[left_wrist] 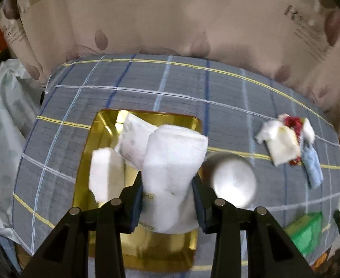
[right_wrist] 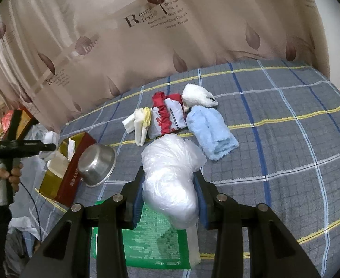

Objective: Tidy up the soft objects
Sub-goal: 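Lower the white towel into the gold tray and open the left gripper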

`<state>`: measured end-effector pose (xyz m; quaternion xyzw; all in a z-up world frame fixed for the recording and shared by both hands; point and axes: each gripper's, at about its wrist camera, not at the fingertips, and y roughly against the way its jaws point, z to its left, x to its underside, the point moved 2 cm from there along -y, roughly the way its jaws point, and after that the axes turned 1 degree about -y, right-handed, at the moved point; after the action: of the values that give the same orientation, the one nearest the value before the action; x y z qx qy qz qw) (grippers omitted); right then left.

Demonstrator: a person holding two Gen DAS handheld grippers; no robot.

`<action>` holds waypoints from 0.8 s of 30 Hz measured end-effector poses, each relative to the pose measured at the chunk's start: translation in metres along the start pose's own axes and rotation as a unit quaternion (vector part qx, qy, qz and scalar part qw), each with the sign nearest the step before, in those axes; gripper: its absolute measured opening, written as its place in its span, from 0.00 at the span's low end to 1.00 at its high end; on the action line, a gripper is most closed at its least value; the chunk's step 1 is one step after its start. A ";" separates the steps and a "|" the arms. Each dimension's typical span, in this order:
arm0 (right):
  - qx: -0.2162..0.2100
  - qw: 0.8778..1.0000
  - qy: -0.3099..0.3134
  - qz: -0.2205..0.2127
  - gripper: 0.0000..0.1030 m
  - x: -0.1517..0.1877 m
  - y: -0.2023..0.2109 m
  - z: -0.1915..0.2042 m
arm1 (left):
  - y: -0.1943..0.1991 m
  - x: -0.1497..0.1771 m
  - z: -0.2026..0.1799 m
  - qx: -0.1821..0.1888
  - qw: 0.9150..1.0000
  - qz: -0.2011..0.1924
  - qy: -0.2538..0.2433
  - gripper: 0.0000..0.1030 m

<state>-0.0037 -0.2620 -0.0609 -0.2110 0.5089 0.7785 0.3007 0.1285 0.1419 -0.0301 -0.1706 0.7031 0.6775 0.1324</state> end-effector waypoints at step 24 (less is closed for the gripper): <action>-0.010 1.000 0.015 0.017 0.36 0.008 -0.012 0.014 | -0.075 -0.031 0.024 -0.047 0.998 0.031 -0.001 0.49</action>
<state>-0.0014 -0.2434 -0.0688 -0.2174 0.5092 0.7851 0.2777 0.1875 0.1657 -0.0865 -0.1546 0.6750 0.7139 0.1040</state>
